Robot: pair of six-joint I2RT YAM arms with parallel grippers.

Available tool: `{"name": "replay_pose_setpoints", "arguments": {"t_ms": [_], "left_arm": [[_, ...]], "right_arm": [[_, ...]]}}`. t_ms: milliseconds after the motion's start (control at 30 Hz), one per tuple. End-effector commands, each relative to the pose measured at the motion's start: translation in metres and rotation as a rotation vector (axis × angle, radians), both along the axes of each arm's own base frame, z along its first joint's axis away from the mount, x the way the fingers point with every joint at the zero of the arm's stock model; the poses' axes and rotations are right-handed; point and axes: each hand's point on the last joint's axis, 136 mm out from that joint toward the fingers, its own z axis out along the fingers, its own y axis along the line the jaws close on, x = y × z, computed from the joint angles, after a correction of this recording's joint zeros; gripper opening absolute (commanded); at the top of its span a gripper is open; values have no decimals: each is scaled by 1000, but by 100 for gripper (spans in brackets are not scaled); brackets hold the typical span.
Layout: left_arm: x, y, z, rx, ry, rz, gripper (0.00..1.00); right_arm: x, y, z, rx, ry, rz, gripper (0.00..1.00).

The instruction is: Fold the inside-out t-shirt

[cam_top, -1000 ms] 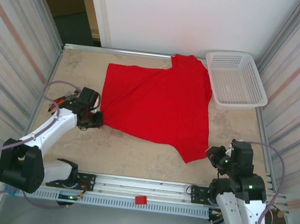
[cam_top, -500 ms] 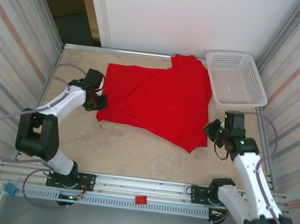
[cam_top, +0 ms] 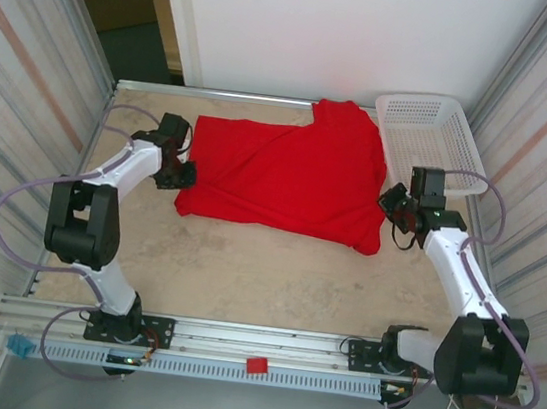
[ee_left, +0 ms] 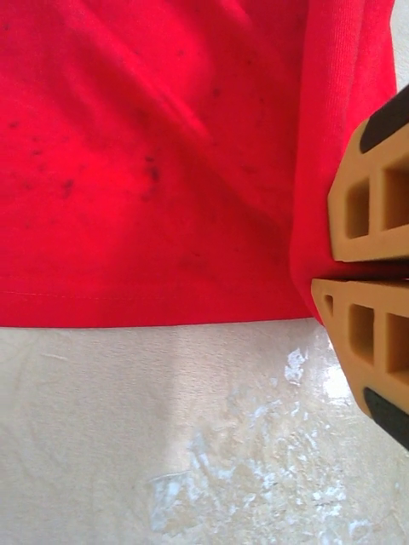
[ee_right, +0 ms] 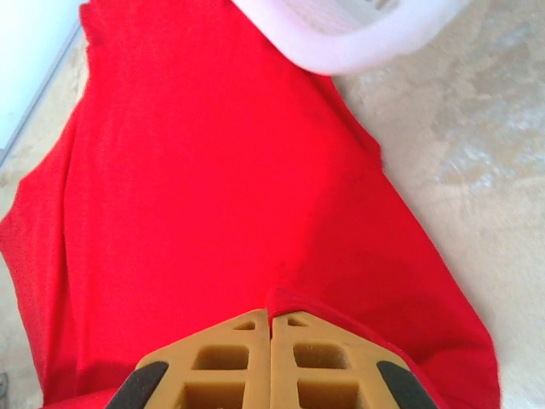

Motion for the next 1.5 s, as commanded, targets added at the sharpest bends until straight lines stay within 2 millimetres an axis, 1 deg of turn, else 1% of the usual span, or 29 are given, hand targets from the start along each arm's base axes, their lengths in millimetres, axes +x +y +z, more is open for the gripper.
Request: {"name": "replay_pose_setpoints", "arguments": {"t_ms": [0,67,100,133,167,200,233,300,367,433,467,500,567,600,667,700,767,833,900,1000,1100,1233,1400,1467], "left_arm": [[9,1,3,5,1,-16,16],[18,-3,3,-11,-12,-35,25],[23,-6,4,-16,-25,-48,32],[30,-7,6,-20,-43,-60,38],[34,-7,8,-19,-55,-65,41],[38,-6,12,-19,-65,-61,43],[40,-6,18,-22,-77,-55,45],[38,-4,32,-32,-112,-30,49],[27,-2,42,-48,-131,10,50],[6,-1,44,-85,-133,70,51],[-5,-2,42,-110,-131,97,52],[-19,-5,38,-151,-130,119,53],[-46,-9,24,-196,-107,165,54],[-60,-12,15,-212,-95,180,54],[-82,-14,2,-220,-75,209,54],[-90,-15,-4,-217,-73,219,54],[-98,-12,-13,-206,-73,246,56],[-99,-9,-22,-192,-69,256,56],[-96,-7,-28,-168,-55,251,56],[-88,-5,-36,-133,-35,239,56],[-81,-4,-39,-116,-34,235,56],[-71,-1,-40,-103,-50,241,53],[-56,2,-42,-102,-69,243,45],[-49,2,-44,-106,-75,237,40]], "right_arm": [[27,3,13,-22,-51,42,0],[39,8,10,-19,-42,69,0],[46,11,8,-18,-39,86,0],[54,14,7,-23,-40,102,3],[60,16,9,-29,-46,122,11],[67,19,10,-31,-52,147,22],[72,21,17,-36,-69,168,37],[74,24,32,-44,-103,195,54],[66,25,50,-46,-132,211,62],[50,24,63,-57,-149,222,66],[41,23,64,-68,-143,225,66],[28,20,61,-81,-121,222,66],[4,12,45,-96,-67,203,66],[-8,8,35,-102,-39,191,66],[-30,3,12,-98,12,170,65],[-39,2,-2,-92,37,163,65],[-53,1,-28,-83,86,158,65],[-59,1,-51,-75,123,159,65],[-59,2,-70,-76,152,168,64],[-55,5,-86,-76,185,191,63],[-50,8,-94,-80,200,201,63],[-46,9,-97,-88,206,205,62],[-41,6,-103,-105,218,194,60],[-38,5,-104,-110,220,192,57]]}}
